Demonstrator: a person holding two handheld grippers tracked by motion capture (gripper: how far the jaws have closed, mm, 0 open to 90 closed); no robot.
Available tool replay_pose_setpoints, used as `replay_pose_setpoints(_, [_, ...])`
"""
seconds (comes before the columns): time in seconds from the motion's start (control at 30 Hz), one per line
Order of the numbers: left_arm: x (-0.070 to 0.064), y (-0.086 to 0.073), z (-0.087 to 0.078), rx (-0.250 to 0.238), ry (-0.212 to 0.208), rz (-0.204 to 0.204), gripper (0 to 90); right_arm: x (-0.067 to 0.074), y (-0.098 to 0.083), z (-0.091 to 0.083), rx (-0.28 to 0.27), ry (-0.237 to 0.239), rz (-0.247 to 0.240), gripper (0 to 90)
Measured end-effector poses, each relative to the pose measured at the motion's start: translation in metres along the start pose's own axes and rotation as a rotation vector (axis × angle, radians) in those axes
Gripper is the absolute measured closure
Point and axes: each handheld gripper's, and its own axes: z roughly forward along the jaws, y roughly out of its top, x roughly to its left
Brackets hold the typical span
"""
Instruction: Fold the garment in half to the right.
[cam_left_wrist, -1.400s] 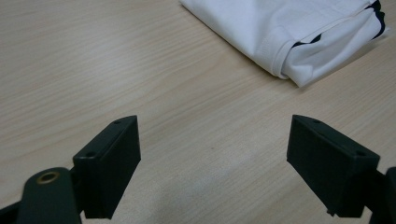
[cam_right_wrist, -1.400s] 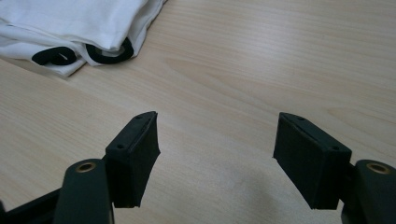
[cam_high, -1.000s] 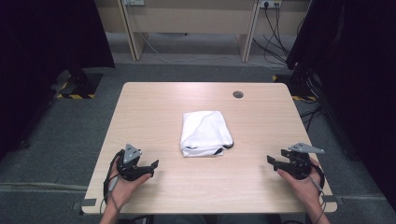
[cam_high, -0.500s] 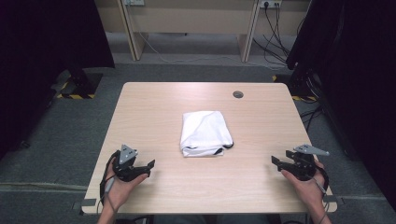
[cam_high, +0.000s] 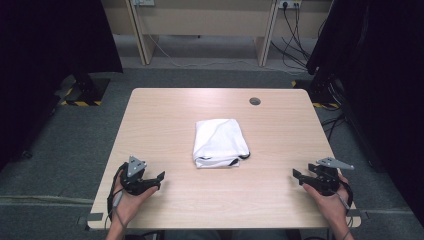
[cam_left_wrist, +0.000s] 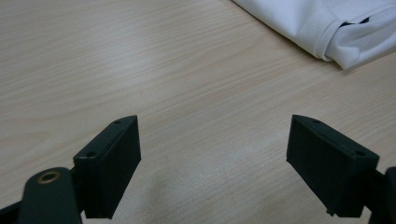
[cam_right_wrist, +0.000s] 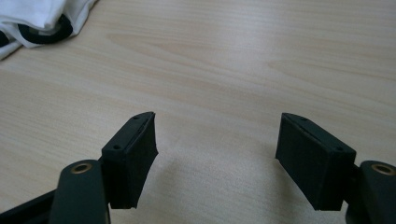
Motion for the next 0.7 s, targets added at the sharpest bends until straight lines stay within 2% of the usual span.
replay_pose_setpoints(0.17, [-0.0007,-0.0039,0.0027,0.01,0.004,0.001,17.2,0.0007,-0.0002,-0.0006,-0.008,-0.004,-0.006,29.0])
replay_pose_setpoints(0.23, [-0.0012,-0.0038,0.0025,-0.001,0.009,0.002,17.3,0.0007,-0.0004,-0.0008,-0.01,-0.006,-0.005,29.1])
replay_pose_setpoints(0.47, [-0.003,-0.0039,0.0021,-0.002,0.025,0.022,17.2,0.0002,-0.001,-0.0018,-0.021,-0.006,0.001,29.0])
replay_pose_setpoints(0.7, [-0.0025,-0.0043,0.0014,-0.009,0.028,0.016,17.2,-0.0014,-0.0009,-0.0018,-0.019,0.0,0.015,28.5])
